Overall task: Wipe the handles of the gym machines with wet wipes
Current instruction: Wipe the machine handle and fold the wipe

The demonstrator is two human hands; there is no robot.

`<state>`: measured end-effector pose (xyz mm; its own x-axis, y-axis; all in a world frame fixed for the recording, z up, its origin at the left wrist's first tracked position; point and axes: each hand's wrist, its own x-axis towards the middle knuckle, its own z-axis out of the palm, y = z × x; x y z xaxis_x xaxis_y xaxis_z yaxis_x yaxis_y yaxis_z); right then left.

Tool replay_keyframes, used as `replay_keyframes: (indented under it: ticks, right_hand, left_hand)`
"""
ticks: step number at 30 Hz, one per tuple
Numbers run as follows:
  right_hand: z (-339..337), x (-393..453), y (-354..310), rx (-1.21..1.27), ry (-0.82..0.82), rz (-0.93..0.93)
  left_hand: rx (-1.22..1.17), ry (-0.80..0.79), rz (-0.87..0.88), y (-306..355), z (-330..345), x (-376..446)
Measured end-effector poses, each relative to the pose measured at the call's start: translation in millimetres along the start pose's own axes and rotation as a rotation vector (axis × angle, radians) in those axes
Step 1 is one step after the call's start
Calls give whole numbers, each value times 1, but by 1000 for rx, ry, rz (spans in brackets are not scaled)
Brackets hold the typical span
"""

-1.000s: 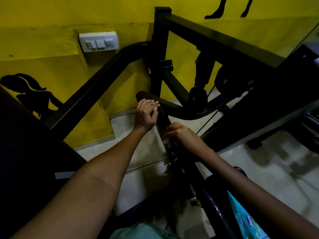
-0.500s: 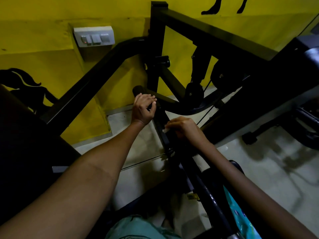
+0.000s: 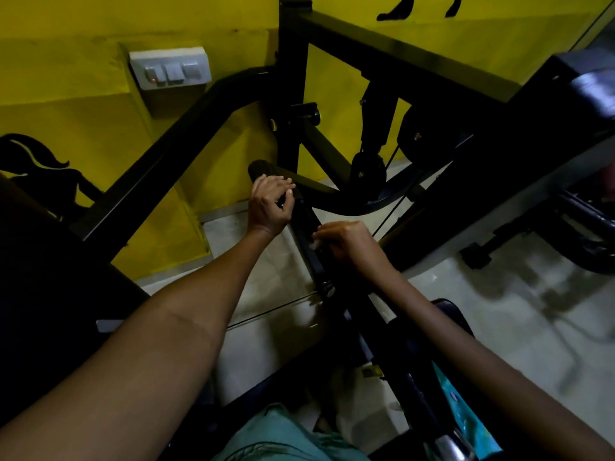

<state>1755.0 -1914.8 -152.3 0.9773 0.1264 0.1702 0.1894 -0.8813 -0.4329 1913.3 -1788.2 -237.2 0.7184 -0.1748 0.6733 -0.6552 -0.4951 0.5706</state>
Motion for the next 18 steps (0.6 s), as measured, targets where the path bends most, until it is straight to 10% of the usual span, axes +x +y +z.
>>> replay_keyframes:
  ticks: [18]
  right_hand:
    - [-9, -37, 10, -20, 103, 42]
  left_hand:
    - [231, -261, 8, 16, -8, 18]
